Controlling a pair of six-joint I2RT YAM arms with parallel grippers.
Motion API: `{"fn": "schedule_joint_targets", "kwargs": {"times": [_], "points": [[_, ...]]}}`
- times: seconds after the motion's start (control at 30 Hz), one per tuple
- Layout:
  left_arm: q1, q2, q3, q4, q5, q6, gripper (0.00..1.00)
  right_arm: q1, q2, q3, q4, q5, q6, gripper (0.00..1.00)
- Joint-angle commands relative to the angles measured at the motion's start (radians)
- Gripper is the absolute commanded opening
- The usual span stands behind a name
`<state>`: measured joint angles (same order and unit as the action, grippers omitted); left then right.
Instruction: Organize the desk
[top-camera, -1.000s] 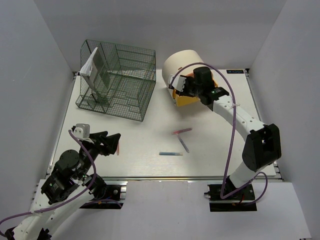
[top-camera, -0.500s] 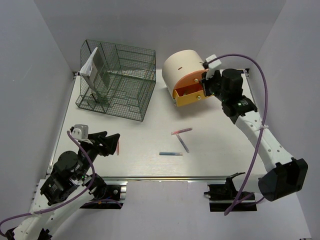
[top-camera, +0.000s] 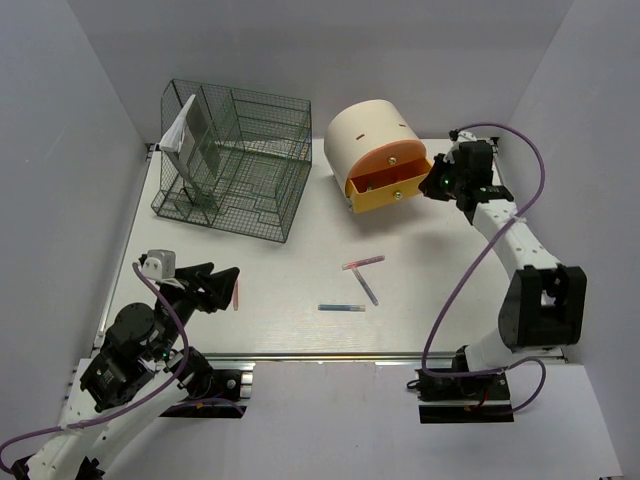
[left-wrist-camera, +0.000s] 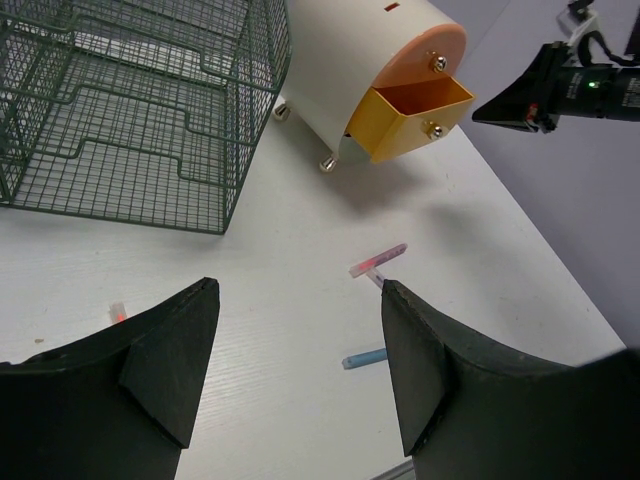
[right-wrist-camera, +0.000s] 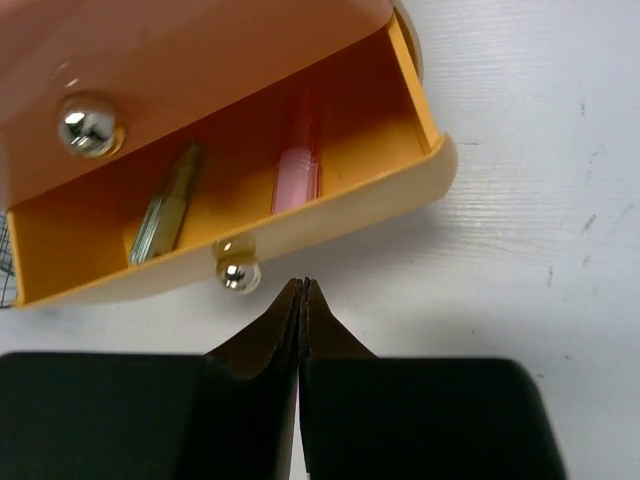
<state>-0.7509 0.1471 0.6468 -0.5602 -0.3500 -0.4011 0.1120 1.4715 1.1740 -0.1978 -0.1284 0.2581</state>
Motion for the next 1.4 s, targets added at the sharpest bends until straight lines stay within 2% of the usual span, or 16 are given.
{"fn": "schedule_joint_targets", "kwargs": {"times": [0.0,0.1,0.33,0.4,0.43,0.6,0.97,1.37], "points": [[-0.005,-0.003,-0.007,0.005,0.016,0.001,0.76,-0.008,0.09,0.093,0.055,-0.063,0.076,0.0],[-0.005,0.002,-0.007,0.003,0.014,0.001,0.76,-0.008,0.215,0.193,0.006,-0.086,0.086,0.0],[-0.005,0.009,-0.007,0.003,0.009,0.001,0.76,-0.018,0.262,0.213,0.05,-0.103,0.127,0.0],[-0.005,0.016,-0.007,0.003,0.008,0.001,0.76,-0.021,0.269,0.213,0.06,-0.125,0.144,0.06],[-0.005,0.02,-0.007,0.005,0.011,0.001,0.76,-0.021,0.271,0.214,0.067,-0.137,0.15,0.12],[-0.005,0.028,-0.007,0.003,0.013,0.001,0.76,-0.026,0.292,0.207,0.107,-0.192,0.199,0.26],[-0.005,0.042,-0.007,0.002,0.003,-0.002,0.76,-0.035,0.348,0.208,0.185,-0.269,0.244,0.35],[-0.005,0.054,-0.007,0.002,0.005,-0.002,0.76,-0.043,0.374,0.208,0.268,-0.327,0.257,0.5]]}}
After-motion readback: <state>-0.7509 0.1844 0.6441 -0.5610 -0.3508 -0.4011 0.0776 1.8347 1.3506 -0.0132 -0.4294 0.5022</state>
